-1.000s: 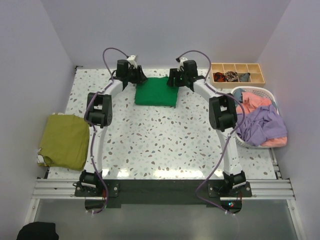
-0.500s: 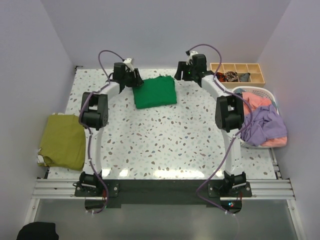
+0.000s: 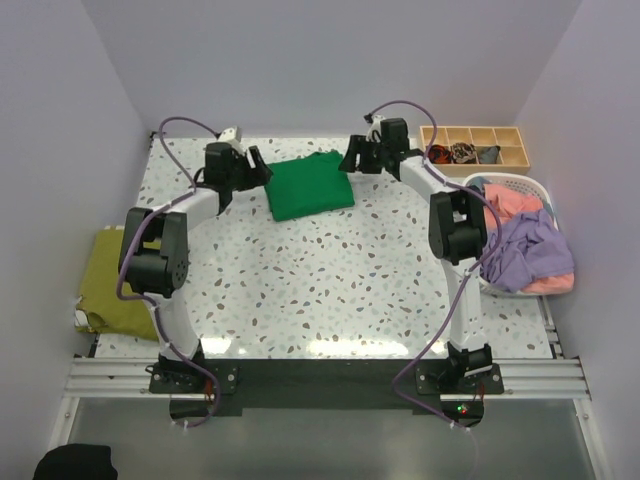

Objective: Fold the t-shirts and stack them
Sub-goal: Put the neatly folded tshirt into the corner of the board with the left arm

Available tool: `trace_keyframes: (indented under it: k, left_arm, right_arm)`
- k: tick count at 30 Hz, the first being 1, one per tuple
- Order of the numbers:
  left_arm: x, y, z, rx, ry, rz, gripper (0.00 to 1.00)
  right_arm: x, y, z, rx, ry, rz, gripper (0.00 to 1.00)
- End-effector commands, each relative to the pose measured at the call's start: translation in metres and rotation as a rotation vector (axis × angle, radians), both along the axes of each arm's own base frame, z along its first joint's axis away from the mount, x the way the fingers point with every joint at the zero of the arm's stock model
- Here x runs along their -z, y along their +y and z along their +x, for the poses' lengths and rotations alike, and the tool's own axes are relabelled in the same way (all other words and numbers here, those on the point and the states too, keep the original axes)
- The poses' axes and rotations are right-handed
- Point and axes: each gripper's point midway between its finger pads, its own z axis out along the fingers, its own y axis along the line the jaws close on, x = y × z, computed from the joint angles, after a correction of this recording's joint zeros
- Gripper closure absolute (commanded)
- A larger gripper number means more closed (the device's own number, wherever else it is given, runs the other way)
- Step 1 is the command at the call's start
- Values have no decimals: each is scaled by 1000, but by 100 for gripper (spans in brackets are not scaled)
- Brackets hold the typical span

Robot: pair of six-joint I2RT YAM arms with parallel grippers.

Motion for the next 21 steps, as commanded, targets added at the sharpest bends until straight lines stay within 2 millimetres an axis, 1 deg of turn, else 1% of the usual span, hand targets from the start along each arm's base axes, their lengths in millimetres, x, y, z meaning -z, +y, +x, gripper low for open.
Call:
trace_keyframes:
  k: [1,2,3,4,6,9,11,12,14,15,16,17,18,19,20,21]
  left_arm:
    - [1,-17,-24,37,7,-145,24]
    - [9,-21,-30,46,11,-175,24]
    - [14,-23,-33,50,23,-185,24]
    - [25,-25,-35,58,46,-189,24]
    - [36,-27,-38,57,71,-197,24]
    - [53,-31,-40,39,98,-206,24]
    - [58,-31,-36,30,100,-205,24]
    - [65,-33,-35,29,113,-205,24]
    - [65,-37,-27,27,111,-222,24]
    - [75,-39,-27,32,130,-235,24]
    - [71,-43,-20,40,114,-249,24]
    - [72,-45,-16,39,115,-266,24]
    - [84,-50,-16,54,136,-285,24]
    - [78,-53,-6,63,115,-301,24]
    - [79,-57,-3,72,117,-316,26]
    - [88,-62,-3,87,137,-326,28]
  right_arm:
    - [-10,2,-6,-36,-7,32,34]
    - [-15,4,-6,-36,-16,42,34]
    - [-15,3,-7,-34,-17,46,34]
    - [-10,1,-11,-30,-5,46,34]
    - [-13,1,-12,-27,-13,50,34]
    - [-8,-3,-16,-21,3,48,34]
    - [-4,-4,-17,-20,9,49,34]
    - [0,-4,-16,-23,14,49,34]
    - [4,-1,-17,-34,28,58,34]
    - [1,0,-14,-39,22,65,34]
    - [10,1,-16,-45,44,67,34]
    - [10,2,-15,-48,48,72,34]
    - [10,4,-14,-53,47,78,34]
    - [14,4,-14,-56,56,80,34]
    - [14,5,-15,-59,62,88,34]
    - [15,5,-16,-60,64,88,34]
